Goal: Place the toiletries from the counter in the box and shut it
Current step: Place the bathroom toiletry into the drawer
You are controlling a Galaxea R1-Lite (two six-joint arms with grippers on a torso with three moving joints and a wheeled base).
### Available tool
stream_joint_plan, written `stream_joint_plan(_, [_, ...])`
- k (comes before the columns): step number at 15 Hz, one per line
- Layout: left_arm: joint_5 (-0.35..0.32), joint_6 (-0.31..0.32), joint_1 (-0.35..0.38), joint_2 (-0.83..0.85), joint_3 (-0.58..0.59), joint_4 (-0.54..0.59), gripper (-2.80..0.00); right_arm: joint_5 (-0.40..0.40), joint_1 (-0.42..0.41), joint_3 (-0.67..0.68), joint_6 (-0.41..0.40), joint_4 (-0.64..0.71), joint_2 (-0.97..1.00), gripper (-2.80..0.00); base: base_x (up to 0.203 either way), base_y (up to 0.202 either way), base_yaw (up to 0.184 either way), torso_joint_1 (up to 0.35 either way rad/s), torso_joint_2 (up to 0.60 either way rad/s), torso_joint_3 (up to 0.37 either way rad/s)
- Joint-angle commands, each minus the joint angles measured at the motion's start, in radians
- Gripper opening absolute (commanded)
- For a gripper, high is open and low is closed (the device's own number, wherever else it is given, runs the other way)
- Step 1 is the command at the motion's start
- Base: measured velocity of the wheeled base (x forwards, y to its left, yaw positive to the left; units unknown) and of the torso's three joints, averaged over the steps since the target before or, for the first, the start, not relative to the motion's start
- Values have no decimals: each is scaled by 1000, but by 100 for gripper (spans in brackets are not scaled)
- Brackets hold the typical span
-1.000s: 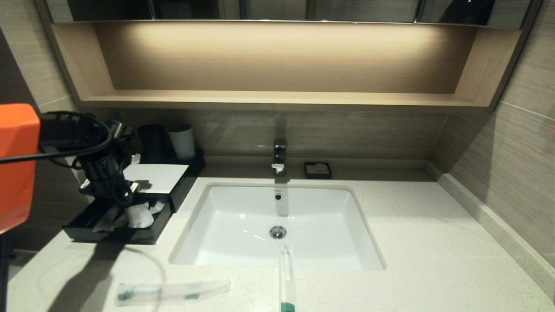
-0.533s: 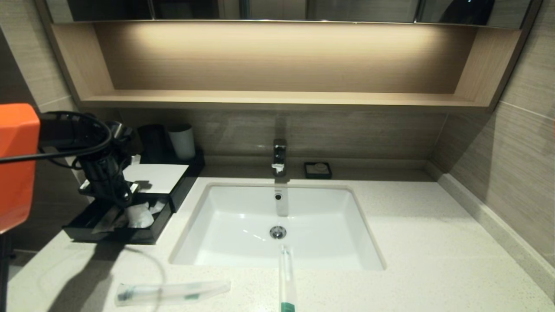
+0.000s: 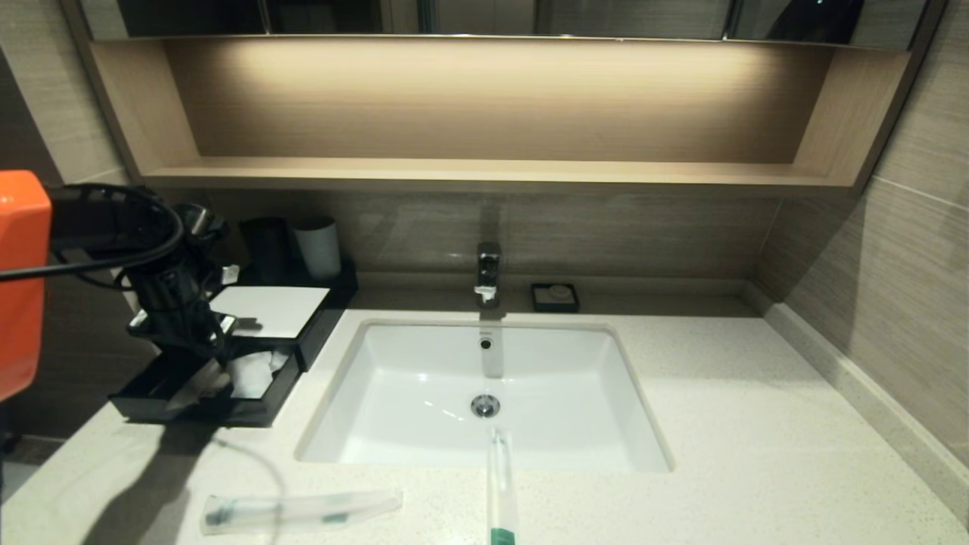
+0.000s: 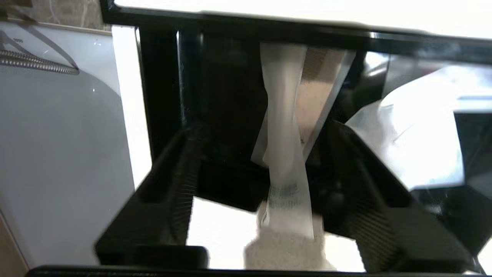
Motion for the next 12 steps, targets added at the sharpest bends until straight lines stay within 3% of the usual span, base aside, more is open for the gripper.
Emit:
stream_joint_plan(1, [1,0,-2,-45,0,21,0,0,0,2,0,0,0,-280,0,0,0,0,0,0])
stream_joint_plan(10, [-14,-64,-21,-194,2,184,0,0,0,2,0,0,0,-280,0,0,0,0,0,0])
stream_joint_plan(12, [-59,-119,-21,-233,19,227,-280,0,0,2,0,0,0,-280,0,0,0,0,0,0])
